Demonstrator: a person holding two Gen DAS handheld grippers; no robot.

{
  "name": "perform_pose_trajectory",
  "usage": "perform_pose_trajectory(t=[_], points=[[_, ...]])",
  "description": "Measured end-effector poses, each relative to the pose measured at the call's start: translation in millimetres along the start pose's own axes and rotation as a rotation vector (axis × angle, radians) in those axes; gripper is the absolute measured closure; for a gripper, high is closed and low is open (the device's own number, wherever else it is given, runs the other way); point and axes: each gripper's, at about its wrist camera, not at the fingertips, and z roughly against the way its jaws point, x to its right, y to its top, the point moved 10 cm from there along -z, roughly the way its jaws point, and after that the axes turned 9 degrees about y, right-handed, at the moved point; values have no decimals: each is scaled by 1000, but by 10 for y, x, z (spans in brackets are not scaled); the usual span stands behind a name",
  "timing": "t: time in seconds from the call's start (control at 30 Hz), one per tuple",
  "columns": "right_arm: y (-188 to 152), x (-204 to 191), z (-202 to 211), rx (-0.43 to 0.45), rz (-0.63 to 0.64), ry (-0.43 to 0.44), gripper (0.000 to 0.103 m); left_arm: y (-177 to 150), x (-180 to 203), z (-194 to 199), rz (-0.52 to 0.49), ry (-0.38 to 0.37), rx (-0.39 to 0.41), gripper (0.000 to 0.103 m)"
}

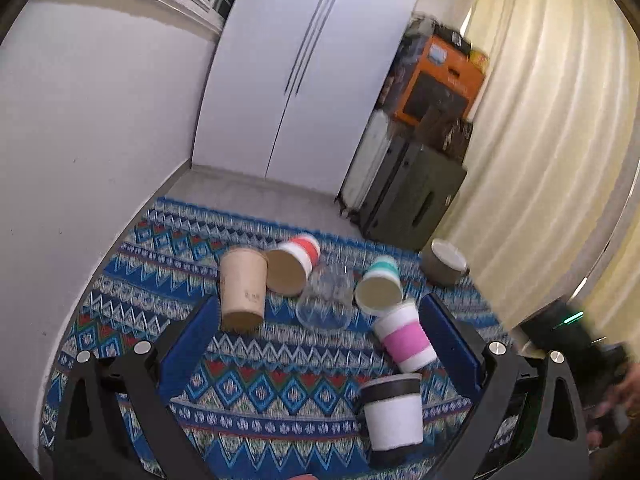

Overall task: Flip cup upright
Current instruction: 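Grasp the black-banded white cup with the right gripper and lift it, then pass the black-banded cup from the right gripper into the left gripper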

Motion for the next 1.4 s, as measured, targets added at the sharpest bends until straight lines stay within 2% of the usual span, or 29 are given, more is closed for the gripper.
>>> perform_pose_trajectory(t=[0.13, 0.23, 0.37, 0.47, 0.63, 0.73, 0.83, 0.9, 1.17, 1.2, 1.4], points=[[-132, -64, 395, 206, 122, -109, 9, -267, 259, -136, -93, 20, -83, 6], [-279, 41, 700, 417, 149, -158, 9, -501, 489, -224, -171, 17, -148, 6], [-434, 227, 956, 585, 136, -205, 8, -810, 746, -249, -215, 14, -224, 6], [-475, 293, 1063, 663, 131, -270, 8, -984, 919, -225, -238, 14, -276, 6], [-427, 241, 1289, 733, 178, -318, 8, -1171, 1153, -88, -303, 29, -300, 6], [-380, 256, 1267, 739, 189, -313, 8, -1249, 1184, -44, -311, 45, -312, 6], [-423, 337, 1234, 741, 193, -345, 8, -1285, 1167, -68, -321, 65, -320, 6], [-465, 381, 1201, 734, 184, -329, 8, -1280, 1166, -124, -322, 73, -329, 6], [-518, 523, 1248, 732, 151, -325, 8, -1342, 1224, -676, -317, 129, -470, 7], [-513, 548, 1257, 731, 147, -326, 8, -1323, 1233, -726, -320, 137, -460, 7], [-510, 597, 1274, 722, 140, -320, 8, -1408, 1203, -1053, -311, 192, -601, 9]])
